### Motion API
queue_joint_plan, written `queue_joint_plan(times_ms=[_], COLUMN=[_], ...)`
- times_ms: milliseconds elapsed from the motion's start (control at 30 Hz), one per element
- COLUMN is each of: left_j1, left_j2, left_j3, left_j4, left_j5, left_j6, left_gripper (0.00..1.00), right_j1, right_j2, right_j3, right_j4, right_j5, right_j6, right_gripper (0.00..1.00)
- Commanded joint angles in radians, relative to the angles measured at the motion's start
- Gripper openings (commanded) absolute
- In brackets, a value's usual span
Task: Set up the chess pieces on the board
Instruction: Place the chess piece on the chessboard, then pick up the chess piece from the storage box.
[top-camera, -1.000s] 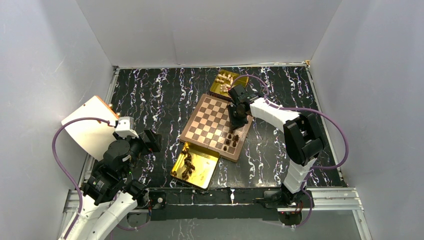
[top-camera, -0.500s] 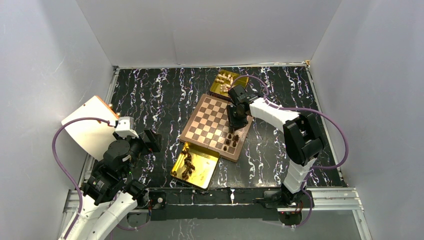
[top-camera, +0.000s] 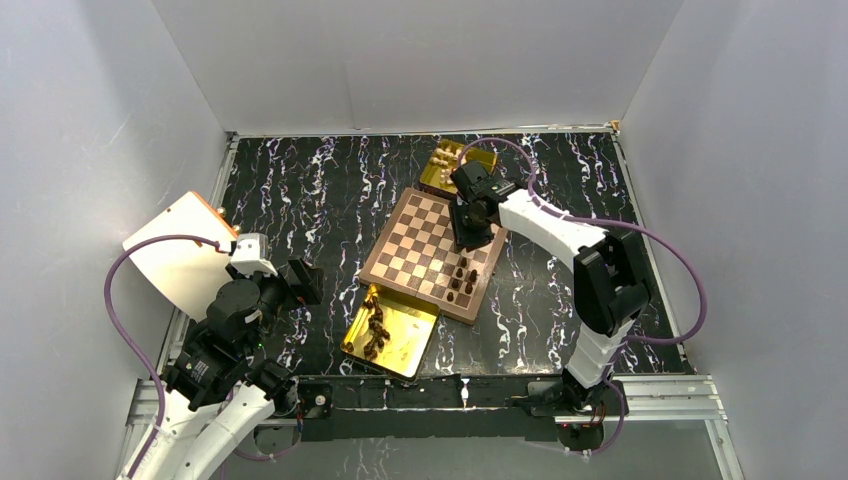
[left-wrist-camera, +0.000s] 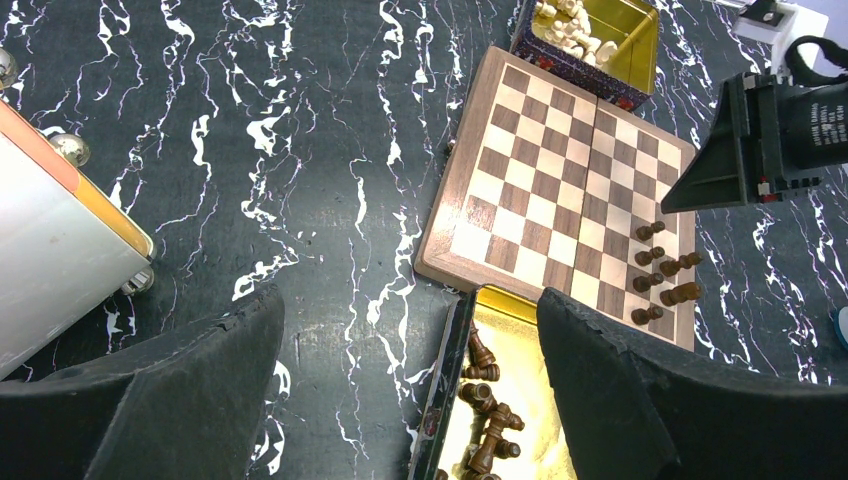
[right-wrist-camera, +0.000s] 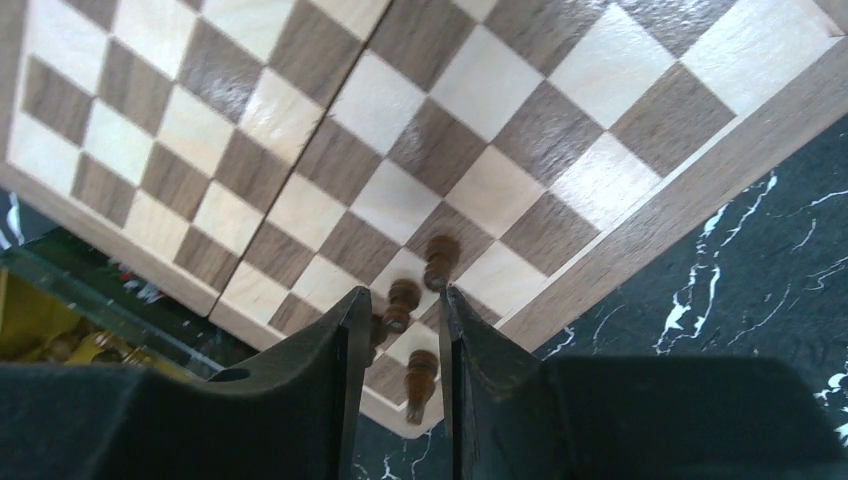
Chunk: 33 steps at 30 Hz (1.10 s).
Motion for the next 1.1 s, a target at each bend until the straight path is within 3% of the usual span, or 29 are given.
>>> queue_joint_plan(times_ms=[0, 300, 600, 1067], left_j1=[0.002, 0.002, 0.003, 0.003], left_j2=[0.003, 0.000, -0.006, -0.055], left_j3=[0.001, 0.001, 0.004, 0.003], left_j4=[0.017, 0.016, 0.016, 0.013], left_j5=[-0.003, -0.002, -0.007, -0.045], left_j6=[0.003, 0.002, 0.003, -0.008], left_gripper=[0.94, 0.94, 0.94, 0.94], right_j1=[0.052, 0.265, 0.482, 0.595], right_j2=[-0.092, -0.147, -0.035, 0.176], right_j3=[0.057, -0.003, -0.009, 0.131], right_j4=[-0.021, 0.097, 0.248, 0.208], right_j5=[-0.004, 0.012, 0.038, 0.085], right_j6=[0.031, 0.124, 0.145, 0.128], right_gripper=[0.39, 0.38, 0.39, 0.42])
